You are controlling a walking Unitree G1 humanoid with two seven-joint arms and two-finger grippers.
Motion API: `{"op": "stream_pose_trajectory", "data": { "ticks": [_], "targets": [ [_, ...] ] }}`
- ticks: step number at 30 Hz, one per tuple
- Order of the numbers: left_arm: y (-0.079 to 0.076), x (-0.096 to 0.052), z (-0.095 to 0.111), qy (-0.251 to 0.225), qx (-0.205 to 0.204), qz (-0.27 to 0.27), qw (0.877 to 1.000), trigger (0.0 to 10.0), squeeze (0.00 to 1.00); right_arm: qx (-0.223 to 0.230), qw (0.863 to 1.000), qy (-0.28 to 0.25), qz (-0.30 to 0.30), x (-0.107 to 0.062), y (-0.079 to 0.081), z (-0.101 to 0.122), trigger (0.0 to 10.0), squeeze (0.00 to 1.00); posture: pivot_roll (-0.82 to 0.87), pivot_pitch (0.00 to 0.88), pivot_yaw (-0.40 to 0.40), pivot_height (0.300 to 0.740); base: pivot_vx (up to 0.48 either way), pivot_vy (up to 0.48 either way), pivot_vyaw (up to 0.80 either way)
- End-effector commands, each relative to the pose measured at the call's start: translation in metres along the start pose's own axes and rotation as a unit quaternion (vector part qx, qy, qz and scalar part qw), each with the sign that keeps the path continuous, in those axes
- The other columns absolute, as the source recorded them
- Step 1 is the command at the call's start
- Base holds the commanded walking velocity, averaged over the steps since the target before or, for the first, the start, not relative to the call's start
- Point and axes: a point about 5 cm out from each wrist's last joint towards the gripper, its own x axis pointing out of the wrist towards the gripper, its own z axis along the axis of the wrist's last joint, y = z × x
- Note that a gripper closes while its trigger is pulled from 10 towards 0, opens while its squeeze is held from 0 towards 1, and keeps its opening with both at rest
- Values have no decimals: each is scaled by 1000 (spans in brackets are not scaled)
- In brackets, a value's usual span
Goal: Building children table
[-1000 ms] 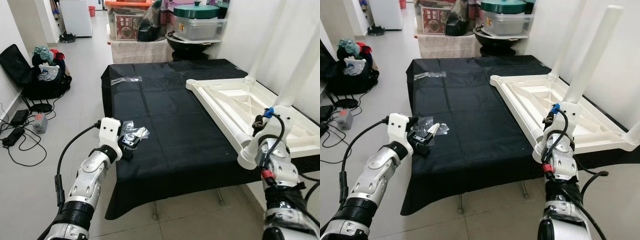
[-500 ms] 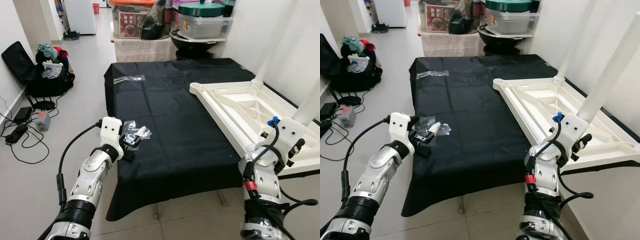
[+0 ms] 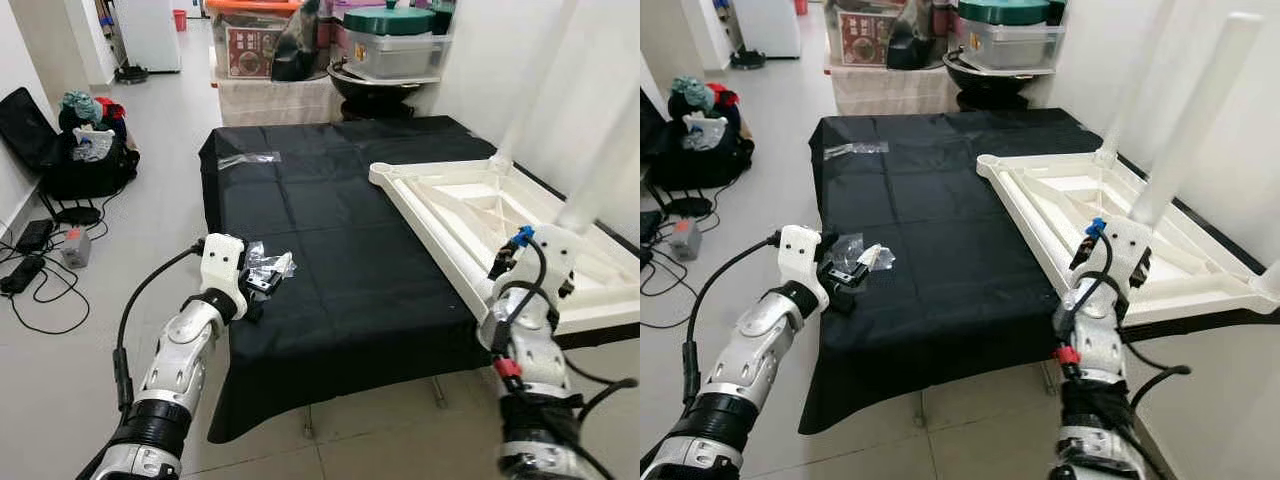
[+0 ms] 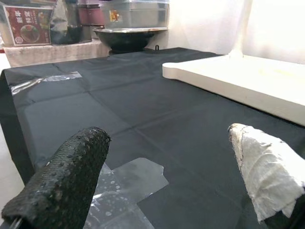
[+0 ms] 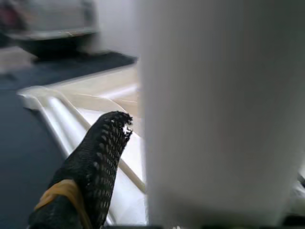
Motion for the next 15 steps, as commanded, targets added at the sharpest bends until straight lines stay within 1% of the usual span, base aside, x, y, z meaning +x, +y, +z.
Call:
{"op": "stream_pose_trajectory", "data": {
  "ticks": [1, 2, 3, 4, 5, 7, 8, 9, 10, 11, 13, 14, 15],
  "targets": [
    [4, -3, -1, 3, 2, 0, 1000, 10000, 0, -6, 992, -25, 123, -1, 6, 11, 10000, 0, -38, 0, -76, 740, 0, 0, 0],
    [4, -3, -1, 3, 2, 0, 1000, 10000, 0, -6, 992, -25, 123, -1, 6, 11, 10000, 0, -38, 0, -76, 740, 0, 0, 0],
    [4, -3, -2, 4, 1, -2, 1000, 10000, 0, -32, 972, -28, 229, -5, 5, 13, 10000, 0, -51, 0, -65, 740, 0, 0, 0],
    [4, -3, -2, 4, 1, -2, 1000, 10000, 0, -32, 972, -28, 229, -5, 5, 13, 10000, 0, -51, 0, -65, 740, 0, 0, 0],
    [2, -3, -3, 6, 1, -8, 1000, 10000, 0, -65, 945, -13, 320, -9, -2, 11, 10000, 0, -50, 0, -65, 740, 0, 0, 0],
    [2, -3, -3, 6, 1, -8, 1000, 10000, 0, -65, 945, -13, 320, -9, -2, 11, 10000, 0, -50, 0, -65, 740, 0, 0, 0],
    [0, -2, -3, 6, 1, -12, 1000, 10000, 0, -98, 924, 6, 369, -10, -11, 8, 10000, 0, -46, 0, -69, 740, 0, 0, 0],
    [0, -3, -2, 6, 1, -14, 1000, 10000, 0, -121, 914, 20, 387, -6, -18, 6, 10000, 0, -36, 0, -75, 740, 0, 0, 0],
    [0, -3, -2, 6, 1, -14, 1000, 10000, 0, -121, 914, 20, 387, -6, -18, 6, 10000, 0, -36, 0, -75, 740, 0, 0, 0],
    [1, -3, -2, 6, 2, -12, 1000, 10000, 0, -132, 913, 31, 386, 0, -23, 4, 10000, 0, -35, 0, -76, 740, 0, 0, 0],
    [1, -3, -2, 6, 2, -12, 1000, 10000, 0, -132, 913, 31, 386, 0, -23, 4, 10000, 0, -35, 0, -76, 740, 0, 0, 0],
    [2, -4, -3, 7, 3, -9, 1000, 10000, 0, -139, 918, 40, 369, 7, -24, 2, 10000, 0, -31, 0, -80, 740, 0, 0, 0],
    [2, -4, -3, 7, 3, -9, 1000, 10000, 0, -139, 918, 40, 369, 7, -24, 2, 10000, 0, -31, 0, -80, 740, 0, 0, 0]
  ]
}}
